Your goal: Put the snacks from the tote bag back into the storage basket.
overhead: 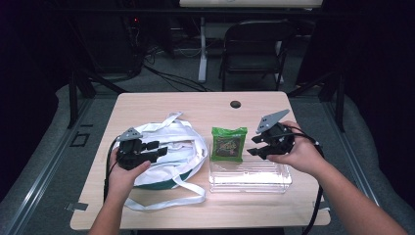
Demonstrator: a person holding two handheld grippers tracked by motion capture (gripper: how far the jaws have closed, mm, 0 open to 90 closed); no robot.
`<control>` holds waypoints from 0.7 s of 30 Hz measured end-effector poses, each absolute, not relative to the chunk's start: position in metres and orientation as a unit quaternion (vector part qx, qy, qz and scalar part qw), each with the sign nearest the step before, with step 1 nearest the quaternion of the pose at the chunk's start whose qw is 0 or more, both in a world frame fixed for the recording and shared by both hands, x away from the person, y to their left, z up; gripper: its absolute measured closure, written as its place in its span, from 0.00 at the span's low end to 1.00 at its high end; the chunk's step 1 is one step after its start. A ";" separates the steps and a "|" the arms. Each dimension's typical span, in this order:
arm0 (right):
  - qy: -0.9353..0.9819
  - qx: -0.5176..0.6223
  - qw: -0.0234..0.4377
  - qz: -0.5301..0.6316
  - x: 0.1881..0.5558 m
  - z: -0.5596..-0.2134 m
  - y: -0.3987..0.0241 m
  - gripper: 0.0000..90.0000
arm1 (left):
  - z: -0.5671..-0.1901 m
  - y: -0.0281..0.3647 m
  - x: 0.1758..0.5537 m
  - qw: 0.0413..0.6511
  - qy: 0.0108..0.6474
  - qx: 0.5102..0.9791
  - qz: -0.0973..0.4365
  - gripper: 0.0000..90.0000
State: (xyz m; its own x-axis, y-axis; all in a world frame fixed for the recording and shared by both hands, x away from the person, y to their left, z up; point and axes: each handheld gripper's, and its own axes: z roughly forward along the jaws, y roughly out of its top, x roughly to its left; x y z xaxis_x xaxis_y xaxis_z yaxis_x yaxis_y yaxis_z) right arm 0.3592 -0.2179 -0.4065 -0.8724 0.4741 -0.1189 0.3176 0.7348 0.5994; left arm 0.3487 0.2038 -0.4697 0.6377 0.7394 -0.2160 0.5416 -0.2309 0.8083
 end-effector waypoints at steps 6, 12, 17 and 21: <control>0.912 0.238 0.122 0.311 0.347 -0.415 -0.221 0.65 | -0.471 0.205 0.349 0.460 0.414 0.779 0.105 0.57; 0.895 0.266 0.129 0.332 0.336 -0.426 -0.220 0.66 | -0.471 0.207 0.348 0.462 0.416 0.776 0.109 0.56; 0.892 0.281 0.134 0.330 0.329 -0.435 -0.216 0.66 | -0.471 0.209 0.348 0.461 0.420 0.774 0.110 0.56; 0.884 0.296 0.137 0.335 0.324 -0.443 -0.214 0.68 | -0.471 0.211 0.348 0.462 0.423 0.771 0.114 0.56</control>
State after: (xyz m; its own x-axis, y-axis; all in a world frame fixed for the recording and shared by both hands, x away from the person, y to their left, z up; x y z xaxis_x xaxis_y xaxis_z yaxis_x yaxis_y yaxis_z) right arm 0.3242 -0.2142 -0.4432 -0.7879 0.6142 -0.0441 0.4310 0.6012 0.6729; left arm 0.3482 0.2114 -0.4710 0.6169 0.7573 -0.2142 0.5464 -0.2162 0.8091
